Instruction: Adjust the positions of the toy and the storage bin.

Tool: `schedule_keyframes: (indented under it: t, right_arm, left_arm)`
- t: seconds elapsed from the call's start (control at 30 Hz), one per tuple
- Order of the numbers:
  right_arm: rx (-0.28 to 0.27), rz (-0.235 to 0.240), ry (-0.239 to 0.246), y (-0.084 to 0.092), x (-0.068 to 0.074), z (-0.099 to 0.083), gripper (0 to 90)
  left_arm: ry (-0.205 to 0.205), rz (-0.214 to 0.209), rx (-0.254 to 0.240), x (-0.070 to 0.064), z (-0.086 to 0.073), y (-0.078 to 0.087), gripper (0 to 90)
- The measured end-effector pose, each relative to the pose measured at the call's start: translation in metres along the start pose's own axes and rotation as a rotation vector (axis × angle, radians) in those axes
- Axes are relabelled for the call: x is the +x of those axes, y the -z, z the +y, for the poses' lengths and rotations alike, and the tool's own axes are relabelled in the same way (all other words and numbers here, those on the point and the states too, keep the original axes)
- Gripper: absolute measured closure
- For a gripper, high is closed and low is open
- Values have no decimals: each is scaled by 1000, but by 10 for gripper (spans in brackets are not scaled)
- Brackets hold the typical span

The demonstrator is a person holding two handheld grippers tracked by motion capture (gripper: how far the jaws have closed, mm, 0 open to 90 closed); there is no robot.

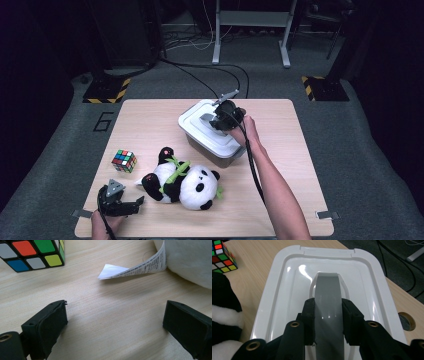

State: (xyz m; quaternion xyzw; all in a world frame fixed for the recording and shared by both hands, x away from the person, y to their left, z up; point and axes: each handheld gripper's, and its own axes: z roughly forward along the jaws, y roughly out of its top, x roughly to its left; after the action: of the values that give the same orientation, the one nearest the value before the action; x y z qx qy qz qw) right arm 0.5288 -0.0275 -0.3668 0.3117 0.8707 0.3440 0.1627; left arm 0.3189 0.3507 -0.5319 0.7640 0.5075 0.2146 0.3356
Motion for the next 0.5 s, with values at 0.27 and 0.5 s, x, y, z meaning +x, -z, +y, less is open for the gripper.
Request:
schedule_keyframes:
  t: [0.27,0.5]
  right_arm:
    - [2,6,-22,0,1,1,631]
    - [-75,-44,-72,30,-3,-8,290]
  left_arm:
    - [-1,-1,0,0,0,0,54]
    - [-2,-1,1,0,0,0,54]
